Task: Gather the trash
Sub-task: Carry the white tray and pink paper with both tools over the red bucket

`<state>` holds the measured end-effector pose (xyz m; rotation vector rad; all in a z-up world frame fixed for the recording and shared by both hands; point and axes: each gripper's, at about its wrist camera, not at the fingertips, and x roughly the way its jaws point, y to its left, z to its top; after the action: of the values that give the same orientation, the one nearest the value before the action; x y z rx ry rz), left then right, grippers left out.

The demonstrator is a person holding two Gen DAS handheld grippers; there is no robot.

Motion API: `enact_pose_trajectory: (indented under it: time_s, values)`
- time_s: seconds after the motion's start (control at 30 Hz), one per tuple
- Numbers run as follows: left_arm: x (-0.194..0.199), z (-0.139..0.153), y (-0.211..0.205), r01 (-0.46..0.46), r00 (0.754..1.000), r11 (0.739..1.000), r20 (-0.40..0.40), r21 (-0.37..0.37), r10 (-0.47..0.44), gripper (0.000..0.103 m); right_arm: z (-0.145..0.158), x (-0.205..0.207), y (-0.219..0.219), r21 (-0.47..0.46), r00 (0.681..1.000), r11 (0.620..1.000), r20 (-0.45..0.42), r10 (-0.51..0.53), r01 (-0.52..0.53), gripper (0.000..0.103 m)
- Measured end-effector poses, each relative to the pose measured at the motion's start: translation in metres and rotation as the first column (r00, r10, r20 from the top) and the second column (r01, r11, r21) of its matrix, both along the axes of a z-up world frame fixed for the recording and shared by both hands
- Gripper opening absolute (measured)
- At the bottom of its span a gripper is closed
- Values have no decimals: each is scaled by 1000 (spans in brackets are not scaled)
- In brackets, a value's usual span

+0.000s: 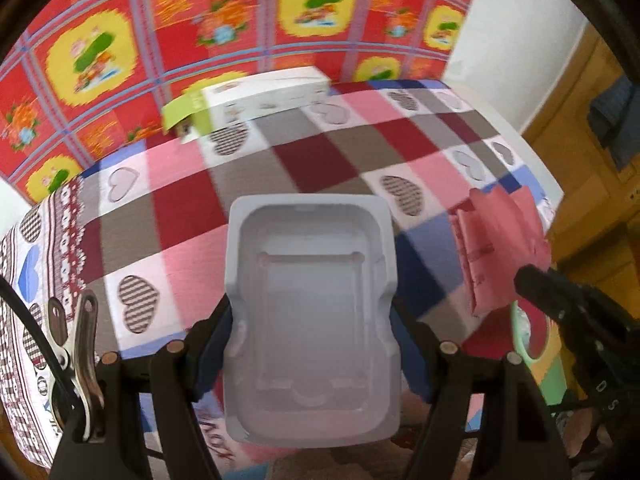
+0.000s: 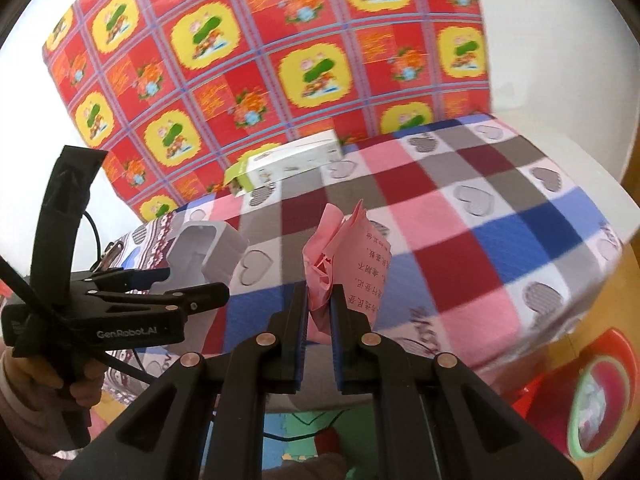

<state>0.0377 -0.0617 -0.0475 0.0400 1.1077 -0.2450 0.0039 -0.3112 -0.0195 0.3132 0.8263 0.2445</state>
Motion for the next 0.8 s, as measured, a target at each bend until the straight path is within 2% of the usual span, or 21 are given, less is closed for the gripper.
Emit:
enact_pose_trajectory:
  time_s: [0.4, 0.8]
  values:
    - [-26, 19, -79, 119, 993, 992, 20, -30, -118, 76, 8, -52, -65, 6, 993, 994, 26, -113, 113, 11]
    - [-52, 28, -152, 247, 969, 968, 33, -39, -246, 76, 10, -99, -114, -2, 974, 974, 13, -225, 225, 11]
